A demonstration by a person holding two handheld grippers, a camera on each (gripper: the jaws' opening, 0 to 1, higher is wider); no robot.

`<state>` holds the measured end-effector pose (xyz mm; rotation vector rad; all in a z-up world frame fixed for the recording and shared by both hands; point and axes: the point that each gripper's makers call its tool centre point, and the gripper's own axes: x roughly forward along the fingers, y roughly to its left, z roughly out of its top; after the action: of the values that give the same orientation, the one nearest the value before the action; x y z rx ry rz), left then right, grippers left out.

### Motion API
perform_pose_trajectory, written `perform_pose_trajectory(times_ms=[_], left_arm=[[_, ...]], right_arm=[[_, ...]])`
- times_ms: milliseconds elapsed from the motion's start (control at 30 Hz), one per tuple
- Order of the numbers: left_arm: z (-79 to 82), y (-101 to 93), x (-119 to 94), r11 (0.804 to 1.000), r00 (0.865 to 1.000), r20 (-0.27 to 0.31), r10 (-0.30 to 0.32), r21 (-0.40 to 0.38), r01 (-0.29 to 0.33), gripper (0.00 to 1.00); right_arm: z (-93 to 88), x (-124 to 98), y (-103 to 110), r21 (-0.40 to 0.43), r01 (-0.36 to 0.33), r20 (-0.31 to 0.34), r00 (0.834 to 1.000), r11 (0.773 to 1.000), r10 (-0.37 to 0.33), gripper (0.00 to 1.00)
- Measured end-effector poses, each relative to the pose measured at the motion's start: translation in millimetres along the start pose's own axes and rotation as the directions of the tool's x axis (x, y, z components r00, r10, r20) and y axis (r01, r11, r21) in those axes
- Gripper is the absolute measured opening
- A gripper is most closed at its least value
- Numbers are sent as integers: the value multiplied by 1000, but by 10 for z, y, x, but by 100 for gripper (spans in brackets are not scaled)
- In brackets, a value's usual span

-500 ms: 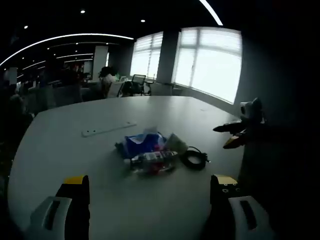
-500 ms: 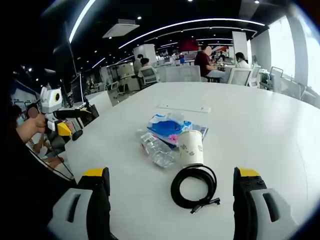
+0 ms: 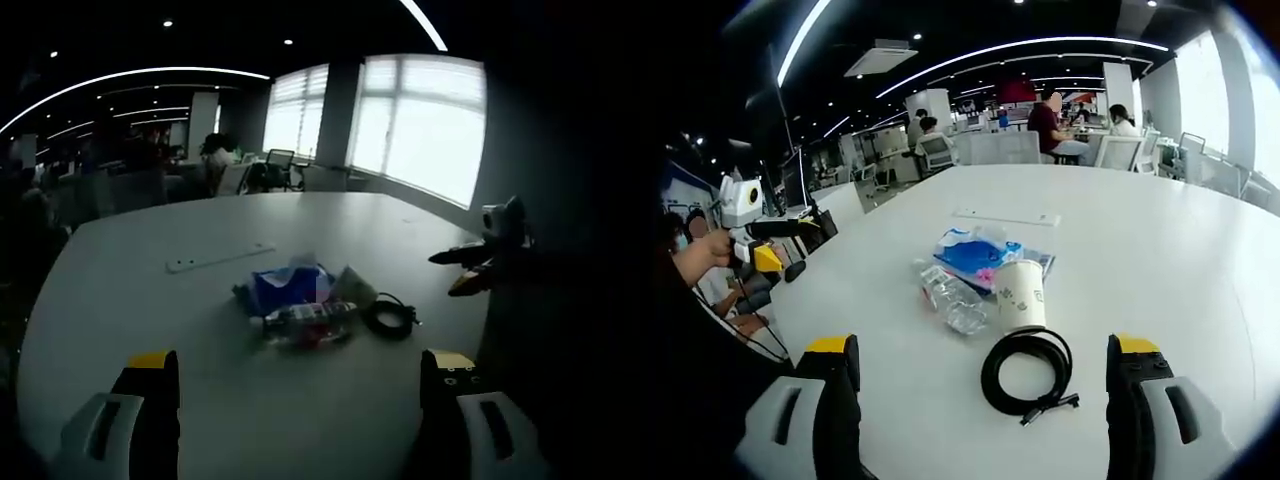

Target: Arrange the tabletop items into an orderly group along one side of the table until the central work area is clear of visible clutter.

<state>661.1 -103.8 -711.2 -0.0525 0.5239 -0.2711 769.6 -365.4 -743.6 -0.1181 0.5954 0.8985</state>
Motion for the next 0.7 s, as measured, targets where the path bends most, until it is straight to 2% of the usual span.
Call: perform_pose_trajectory(times_ms=[300, 433, 700], left_arm=[[45, -7, 23, 1000, 1000, 4, -4, 10, 4, 99], [85, 47, 17, 1000, 1000, 16, 8, -3, -8, 99], [82, 68, 50, 1000, 1000, 0, 10, 11, -10, 99]], right_arm=[[49, 15, 3, -5, -9, 9, 1000, 1000, 9, 100], [72, 41, -24, -4, 2, 11, 1000, 1000, -1, 100], [134, 62, -47, -3, -3, 29, 1000, 1000, 3, 100]])
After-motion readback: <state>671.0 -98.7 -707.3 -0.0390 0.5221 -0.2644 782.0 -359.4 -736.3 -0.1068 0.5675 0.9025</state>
